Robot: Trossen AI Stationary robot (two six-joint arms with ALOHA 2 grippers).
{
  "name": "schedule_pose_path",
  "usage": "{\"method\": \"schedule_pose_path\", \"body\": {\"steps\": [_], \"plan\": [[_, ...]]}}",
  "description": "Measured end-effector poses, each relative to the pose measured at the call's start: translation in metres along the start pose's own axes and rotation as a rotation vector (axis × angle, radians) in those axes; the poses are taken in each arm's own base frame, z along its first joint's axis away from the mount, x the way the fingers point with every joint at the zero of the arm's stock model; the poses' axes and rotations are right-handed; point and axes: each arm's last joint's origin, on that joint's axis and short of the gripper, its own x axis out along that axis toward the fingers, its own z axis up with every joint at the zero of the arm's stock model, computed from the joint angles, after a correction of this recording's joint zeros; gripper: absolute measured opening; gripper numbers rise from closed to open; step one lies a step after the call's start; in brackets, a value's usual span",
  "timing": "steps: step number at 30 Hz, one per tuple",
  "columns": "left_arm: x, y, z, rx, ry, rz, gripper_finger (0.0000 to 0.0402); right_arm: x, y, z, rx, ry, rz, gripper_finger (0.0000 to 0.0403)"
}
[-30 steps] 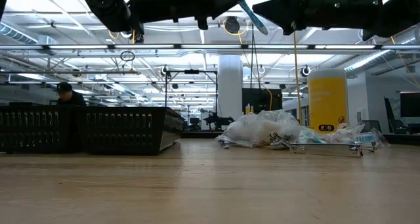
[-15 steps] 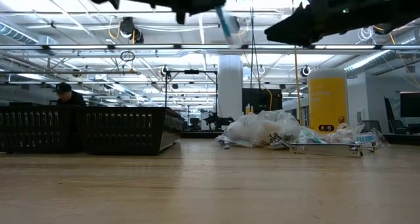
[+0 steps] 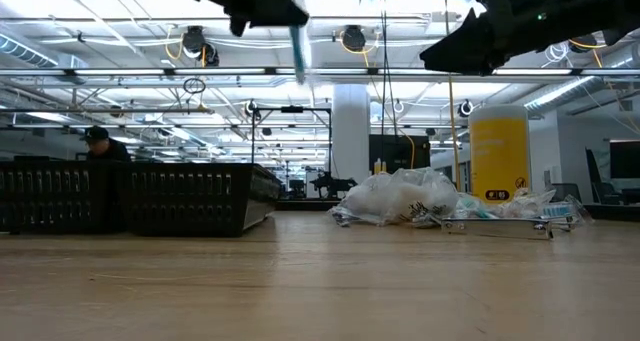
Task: Pick & Place Travel size toiletries
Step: Put the blue toothbrush into the top left black bin
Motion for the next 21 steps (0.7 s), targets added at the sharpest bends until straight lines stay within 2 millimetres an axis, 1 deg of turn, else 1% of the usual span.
{"method": "schedule_pose_path", "body": {"steps": [3,5,7,8,10,13,15,18,21], "plan": [[-0.003,0.003,-0.01,-0.053,0.11,0.082,0.0007,0.0,0.0,-0.001,-0.002,0.004,0.001,0.0203],[-0.015,0.006,-0.014,-0.089,0.178,0.126,0.0007,0.0,0.0,-0.001,-0.001,0.004,0.0,0.0202],[-0.022,0.008,-0.015,-0.135,0.199,0.185,0.0007,0.0,0.0,-0.001,-0.004,0.009,0.001,0.0202],[-0.027,0.008,-0.019,-0.151,0.21,0.222,0.0007,0.0,0.0,-0.002,-0.005,0.012,0.001,0.0202],[-0.039,0.01,-0.033,-0.163,0.251,0.28,0.0007,0.0,0.0,-0.003,-0.009,0.021,0.001,0.0202],[-0.062,0.016,-0.041,-0.275,0.23,0.312,0.0007,0.0,0.0,-0.004,-0.015,0.036,0.002,0.0199],[-0.078,0.024,-0.057,-0.34,0.273,0.373,0.0007,0.0,0.0,-0.004,-0.011,0.032,0.002,0.0199],[-0.094,0.031,-0.079,-0.425,0.329,0.448,0.0007,0.0,0.0,-0.004,0.001,0.033,0.001,0.02],[-0.104,0.039,-0.098,-0.506,0.36,0.51,0.0007,0.0,0.0,-0.004,0.003,0.031,0.001,0.02]]}}
